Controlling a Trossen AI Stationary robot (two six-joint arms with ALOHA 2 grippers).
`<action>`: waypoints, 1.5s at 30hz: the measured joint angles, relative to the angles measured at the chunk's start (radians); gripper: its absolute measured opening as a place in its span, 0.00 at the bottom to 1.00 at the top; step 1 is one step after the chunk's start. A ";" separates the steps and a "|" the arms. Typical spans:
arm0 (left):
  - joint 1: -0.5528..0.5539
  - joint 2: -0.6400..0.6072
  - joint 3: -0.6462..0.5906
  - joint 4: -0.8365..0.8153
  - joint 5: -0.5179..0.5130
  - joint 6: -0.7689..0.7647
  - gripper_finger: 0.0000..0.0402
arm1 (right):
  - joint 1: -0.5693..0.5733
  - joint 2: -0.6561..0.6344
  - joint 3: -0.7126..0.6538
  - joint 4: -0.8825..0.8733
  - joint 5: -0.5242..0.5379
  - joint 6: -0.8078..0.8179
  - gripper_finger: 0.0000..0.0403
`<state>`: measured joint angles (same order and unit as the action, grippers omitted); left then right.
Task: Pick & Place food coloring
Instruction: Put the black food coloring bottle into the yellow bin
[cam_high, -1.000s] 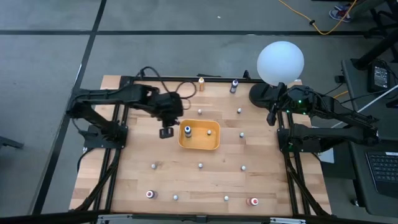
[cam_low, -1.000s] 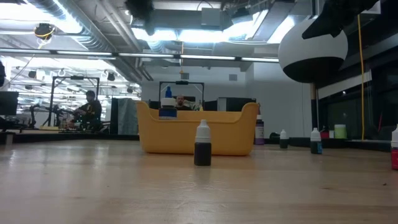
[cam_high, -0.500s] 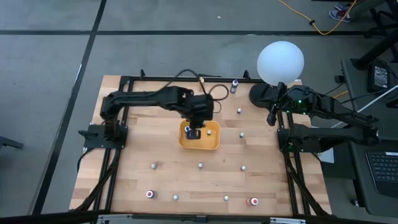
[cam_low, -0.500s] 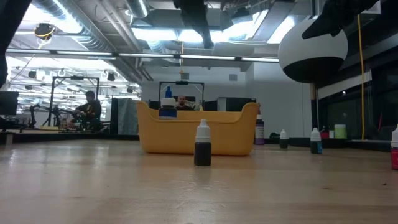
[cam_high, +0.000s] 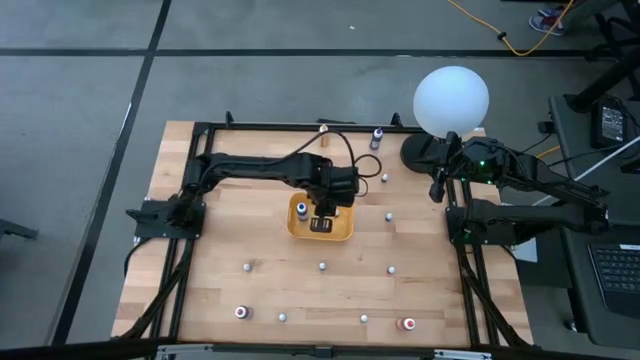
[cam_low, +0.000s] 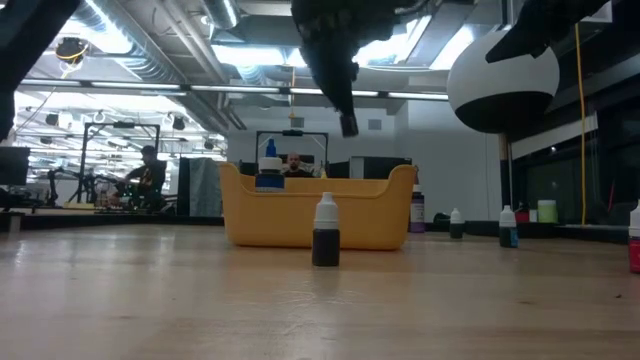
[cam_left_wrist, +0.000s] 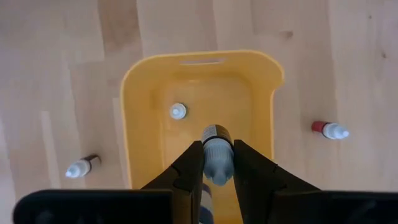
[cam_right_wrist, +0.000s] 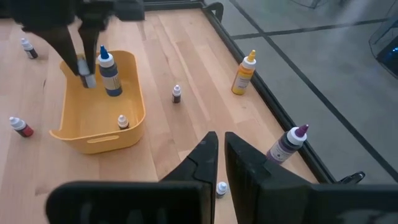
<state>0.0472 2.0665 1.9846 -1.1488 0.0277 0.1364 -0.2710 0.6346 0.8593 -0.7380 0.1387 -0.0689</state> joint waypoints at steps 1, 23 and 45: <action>0.001 0.006 0.000 0.009 0.000 0.001 0.16 | 0.000 0.000 0.000 0.000 0.000 0.000 0.08; -0.008 0.102 -0.033 0.091 -0.002 0.037 0.16 | 0.000 0.000 0.000 0.000 -0.001 0.009 0.08; -0.014 0.197 -0.032 0.140 -0.009 0.061 0.16 | 0.000 0.000 0.000 -0.004 0.000 0.008 0.08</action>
<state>0.0334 2.2639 1.9529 -1.0090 0.0188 0.1970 -0.2710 0.6346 0.8593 -0.7418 0.1383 -0.0608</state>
